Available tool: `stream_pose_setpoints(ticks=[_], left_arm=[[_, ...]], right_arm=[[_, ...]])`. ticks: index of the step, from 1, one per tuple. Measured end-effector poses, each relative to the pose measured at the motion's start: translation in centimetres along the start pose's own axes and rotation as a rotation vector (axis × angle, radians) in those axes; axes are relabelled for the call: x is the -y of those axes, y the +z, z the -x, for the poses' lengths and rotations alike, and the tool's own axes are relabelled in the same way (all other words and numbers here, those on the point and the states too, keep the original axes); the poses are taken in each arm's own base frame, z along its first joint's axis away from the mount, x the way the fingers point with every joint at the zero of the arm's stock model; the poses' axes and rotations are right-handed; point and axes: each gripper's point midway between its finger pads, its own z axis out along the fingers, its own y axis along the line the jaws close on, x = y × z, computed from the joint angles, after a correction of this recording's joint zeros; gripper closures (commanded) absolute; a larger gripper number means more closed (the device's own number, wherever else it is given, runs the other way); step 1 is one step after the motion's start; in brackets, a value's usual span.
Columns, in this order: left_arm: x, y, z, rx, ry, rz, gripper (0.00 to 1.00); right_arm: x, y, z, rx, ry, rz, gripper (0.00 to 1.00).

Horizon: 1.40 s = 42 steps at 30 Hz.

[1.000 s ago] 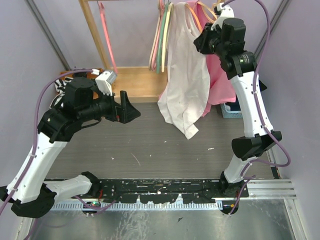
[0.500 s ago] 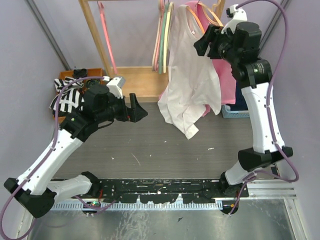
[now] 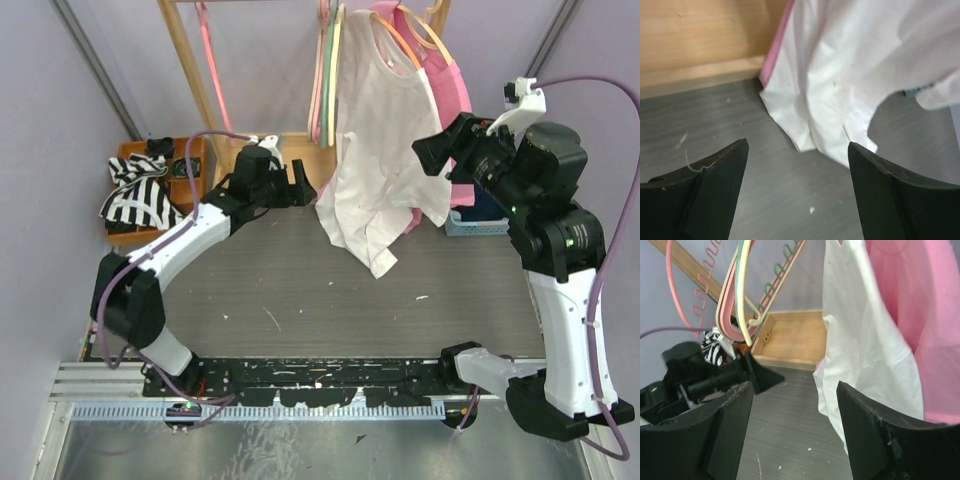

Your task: Place the t-shirt on the hanger

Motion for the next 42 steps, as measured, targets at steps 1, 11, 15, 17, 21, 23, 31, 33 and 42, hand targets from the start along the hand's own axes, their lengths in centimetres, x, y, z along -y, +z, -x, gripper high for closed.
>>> stream_pose_setpoints(ticks=[1, 11, 15, 17, 21, 23, 31, 33, 42], left_arm=[[-0.8, 1.2, 0.2, -0.001, -0.006, 0.013, 0.23], [-2.6, 10.0, 5.1, 0.065, -0.003, -0.041, 0.28], [-2.5, 12.8, 5.4, 0.062, -0.003, -0.067, 0.32], [-2.6, 14.1, 5.3, 0.055, -0.007, -0.081, 0.34], [-2.9, 17.0, 5.0, 0.048, -0.028, -0.103, 0.35], [-3.3, 18.3, 4.7, 0.04, -0.041, -0.108, 0.35], [-4.1, 21.5, 2.7, 0.008, -0.09, -0.125, 0.32], [-4.0, 21.9, 2.3, 0.002, -0.101, -0.131, 0.36], [-2.3, 22.9, 4.2, 0.05, -0.115, -0.189, 0.96]], right_arm=[[0.0, -0.5, -0.5, -0.008, 0.006, -0.001, 0.27], [0.9, -1.4, -4.1, -0.086, 0.032, -0.006, 0.27], [1.4, -1.6, -5.4, -0.121, 0.033, -0.02, 0.27], [1.5, -1.9, -5.8, -0.129, 0.032, -0.024, 0.27], [1.7, -2.5, -6.3, -0.131, 0.027, -0.028, 0.27], [1.8, -2.8, -6.5, -0.133, 0.023, -0.028, 0.27], [2.2, -2.6, -7.3, -0.154, 0.016, -0.04, 0.27], [2.4, -2.5, -7.7, -0.163, 0.016, -0.043, 0.27], [3.1, -2.1, -9.4, -0.207, 0.02, -0.06, 0.27]])
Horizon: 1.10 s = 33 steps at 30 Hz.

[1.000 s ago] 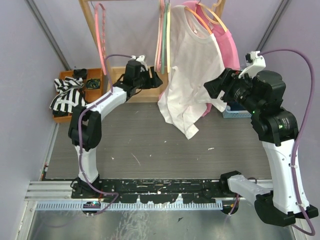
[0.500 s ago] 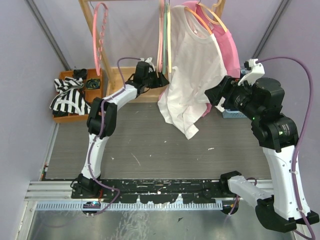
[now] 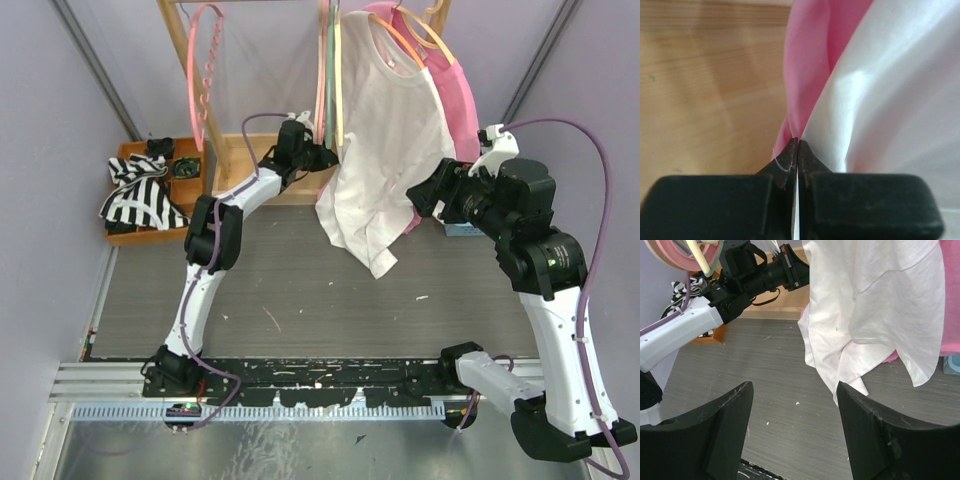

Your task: Place the t-shirt on the hanger

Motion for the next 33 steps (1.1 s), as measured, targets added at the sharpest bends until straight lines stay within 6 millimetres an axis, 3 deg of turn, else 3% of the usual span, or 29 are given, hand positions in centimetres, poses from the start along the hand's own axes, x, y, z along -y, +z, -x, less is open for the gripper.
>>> stream_pose_setpoints(ticks=[5, 10, 13, 16, 20, 27, 33], left_arm=[[0.3, 0.6, 1.0, 0.019, 0.005, -0.011, 0.97], [-0.1, 0.4, 1.8, 0.039, 0.003, -0.013, 0.63], [-1.7, -0.6, 0.6, 0.023, -0.021, 0.016, 0.52], [-3.2, -2.0, -1.1, -0.011, -0.049, 0.05, 0.51], [-3.2, -2.3, -0.7, -0.003, -0.057, 0.033, 0.51], [0.0, -3.0, 2.0, 0.068, -0.07, -0.072, 0.49], [1.9, -3.0, 3.1, 0.089, -0.087, -0.12, 0.47]], right_arm=[[-0.1, -0.3, 0.1, 0.009, -0.001, 0.003, 0.27], [0.0, -0.2, -0.1, 0.004, -0.002, 0.002, 0.27], [0.3, 0.1, -0.7, -0.012, 0.0, -0.004, 0.27], [0.6, 0.4, -1.4, -0.03, 0.003, -0.011, 0.27], [0.9, 0.6, -2.1, -0.047, 0.005, -0.017, 0.27], [0.9, 0.5, -2.1, -0.045, 0.005, -0.016, 0.27], [0.9, 0.5, -2.1, -0.043, 0.005, -0.016, 0.27]])
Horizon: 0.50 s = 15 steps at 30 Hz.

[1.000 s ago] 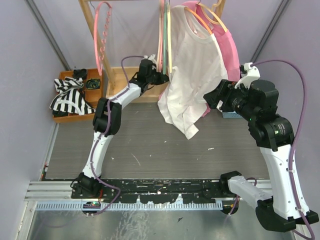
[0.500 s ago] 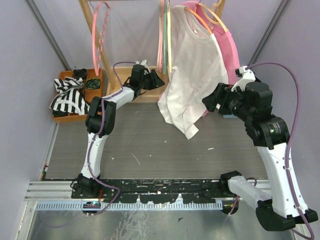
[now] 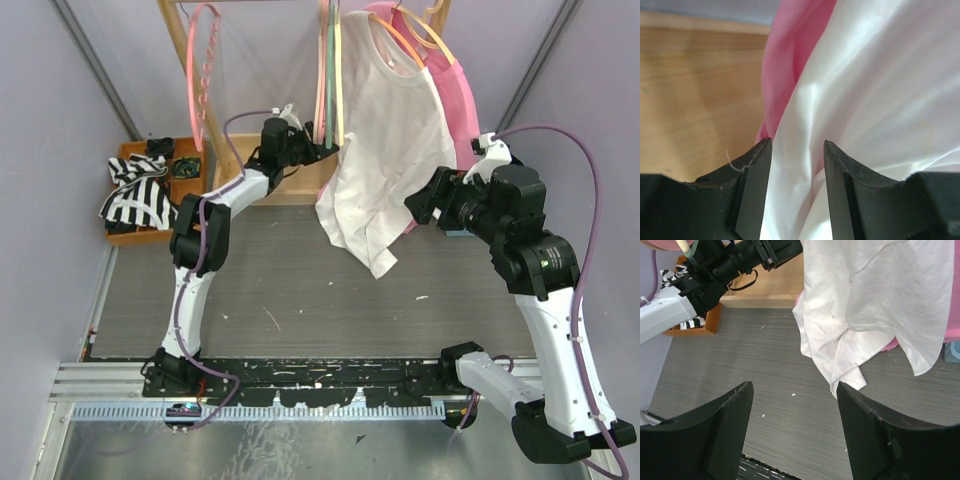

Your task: Place the t-shirt on the hanger

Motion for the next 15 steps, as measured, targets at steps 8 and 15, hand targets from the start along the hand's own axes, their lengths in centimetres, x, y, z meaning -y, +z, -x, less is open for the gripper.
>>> stream_pose_setpoints(ticks=[8, 15], left_arm=[[1.5, 1.9, 0.8, 0.025, 0.016, -0.047, 0.46], [-0.1, 4.2, -2.8, -0.038, 0.008, 0.003, 0.68]], right_arm=[[0.0, 0.0, 0.0, -0.001, -0.001, 0.0, 0.27], [0.1, 0.0, -0.2, -0.002, -0.007, -0.001, 0.27]])
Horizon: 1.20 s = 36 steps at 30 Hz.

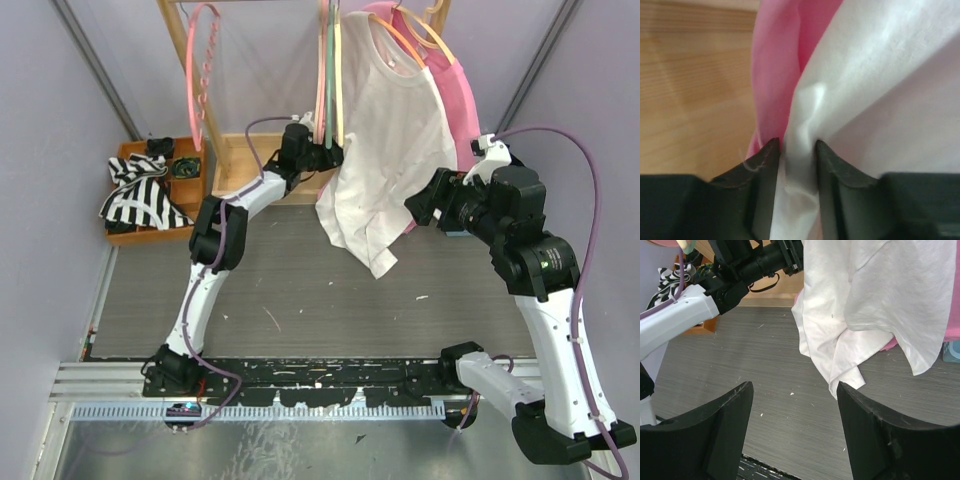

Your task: Place the t-shirt on the hanger

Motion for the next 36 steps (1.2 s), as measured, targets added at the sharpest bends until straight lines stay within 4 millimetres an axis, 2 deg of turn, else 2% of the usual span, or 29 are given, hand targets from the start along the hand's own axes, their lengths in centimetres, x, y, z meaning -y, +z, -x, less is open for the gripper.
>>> stream_pose_setpoints(ticks=[3, 4, 8, 13, 19, 22, 24, 26, 28, 29, 30, 31, 33, 34, 36], left_arm=[[-0.4, 0.4, -0.9, -0.017, 0.008, 0.029, 0.91], [-0.4, 0.5, -0.9, -0.019, 0.017, 0.034, 0.95], [0.2, 0.7, 0.5, 0.007, 0.04, 0.03, 1.0], [1.6, 0.4, 4.7, 0.096, 0.069, 0.015, 0.99], [4.3, -0.7, 12.0, 0.266, 0.118, -0.023, 0.98], [4.2, -1.1, 14.1, 0.317, 0.133, -0.026, 0.98], [3.2, -0.9, 14.0, 0.319, 0.131, -0.015, 0.99], [1.7, -0.3, 13.1, 0.304, 0.123, 0.003, 0.99], [-0.8, 0.7, 11.2, 0.267, 0.107, 0.034, 0.93], [-1.8, 1.0, 10.3, 0.247, 0.1, 0.047, 0.86], [-2.9, 1.4, 9.2, 0.221, 0.093, 0.062, 0.7], [-4.0, 1.6, 8.0, 0.194, 0.085, 0.081, 0.6], [-6.2, 1.7, 5.4, 0.134, 0.068, 0.125, 0.35], [-6.9, 1.7, 4.6, 0.114, 0.07, 0.139, 0.3], [-8.3, 1.2, 2.8, 0.067, 0.058, 0.182, 0.27]], right_arm=[[0.0, 0.0, -0.2, -0.002, -0.003, 0.0, 0.26], [0.1, 0.0, -0.3, -0.005, -0.005, 0.0, 0.27], [0.3, 0.2, -0.6, -0.014, -0.008, -0.004, 0.26], [0.5, 0.3, -0.8, -0.019, -0.014, -0.012, 0.27], [0.6, 0.3, -0.8, -0.015, -0.017, -0.022, 0.26], [0.7, 0.3, -0.8, -0.015, -0.017, -0.022, 0.26], [0.7, 0.3, -0.8, -0.016, -0.016, -0.023, 0.27], [0.7, 0.4, -0.9, -0.018, -0.016, -0.024, 0.27], [0.7, 0.5, -1.1, -0.023, -0.013, -0.023, 0.27], [0.8, 0.6, -1.2, -0.026, -0.012, -0.023, 0.27], [0.8, 0.6, -1.3, -0.03, -0.009, -0.022, 0.27], [0.8, 0.7, -1.5, -0.036, -0.006, -0.018, 0.27], [0.7, 0.9, -1.8, -0.043, 0.001, -0.011, 0.26], [0.6, 1.0, -1.9, -0.048, 0.004, -0.007, 0.26], [0.5, 1.1, -2.2, -0.059, 0.017, 0.004, 0.26]])
